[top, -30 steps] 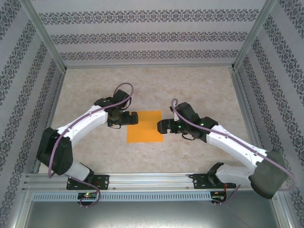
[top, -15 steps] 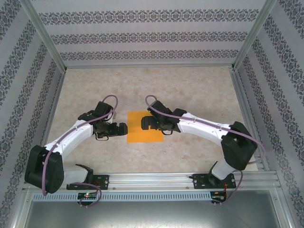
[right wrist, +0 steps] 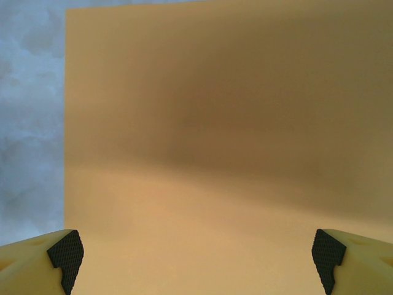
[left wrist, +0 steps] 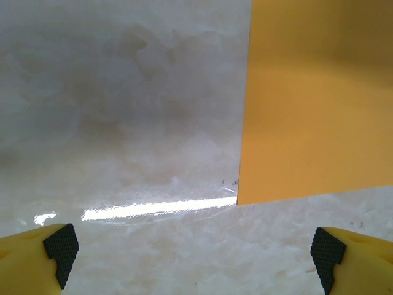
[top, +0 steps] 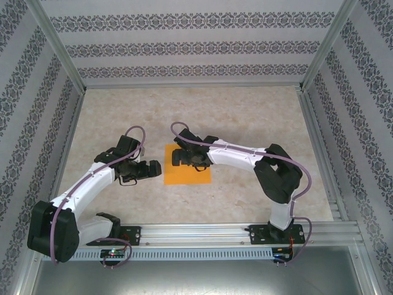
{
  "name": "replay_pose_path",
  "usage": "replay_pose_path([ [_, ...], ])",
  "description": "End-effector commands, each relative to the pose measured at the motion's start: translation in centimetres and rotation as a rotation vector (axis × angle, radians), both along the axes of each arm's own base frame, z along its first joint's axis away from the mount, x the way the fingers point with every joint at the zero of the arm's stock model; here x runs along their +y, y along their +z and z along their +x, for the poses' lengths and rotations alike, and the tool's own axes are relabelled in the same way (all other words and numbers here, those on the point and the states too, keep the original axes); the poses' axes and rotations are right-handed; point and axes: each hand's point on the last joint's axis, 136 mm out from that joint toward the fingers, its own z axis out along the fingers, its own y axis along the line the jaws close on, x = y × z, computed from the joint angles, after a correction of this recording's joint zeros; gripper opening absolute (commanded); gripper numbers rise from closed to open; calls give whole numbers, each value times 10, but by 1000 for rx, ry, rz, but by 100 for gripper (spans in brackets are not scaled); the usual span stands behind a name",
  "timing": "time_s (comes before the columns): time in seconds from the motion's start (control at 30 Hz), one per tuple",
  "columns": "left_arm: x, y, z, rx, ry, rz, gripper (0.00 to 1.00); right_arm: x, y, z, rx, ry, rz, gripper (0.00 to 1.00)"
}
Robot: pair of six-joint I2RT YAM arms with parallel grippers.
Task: Fold a paper plane with a square sheet of paper (pick it up from the middle)
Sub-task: Fold the square sheet of paper in half at the center of the table.
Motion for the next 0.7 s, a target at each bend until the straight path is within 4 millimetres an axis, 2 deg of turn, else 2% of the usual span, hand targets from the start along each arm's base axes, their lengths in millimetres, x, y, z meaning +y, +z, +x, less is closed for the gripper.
replay_pose_path([
  [0.0,2,0,0,-2,22,-13,100,1,-4,6,-4,-27,-61,98],
  [0.13,4,-1,0,6,23,-6,100,-4,-13,9,8,-34,-162,97],
  [0.67,4,-2,-2,2,31,-15,100,5,-43,13,62,-53,-179,95],
])
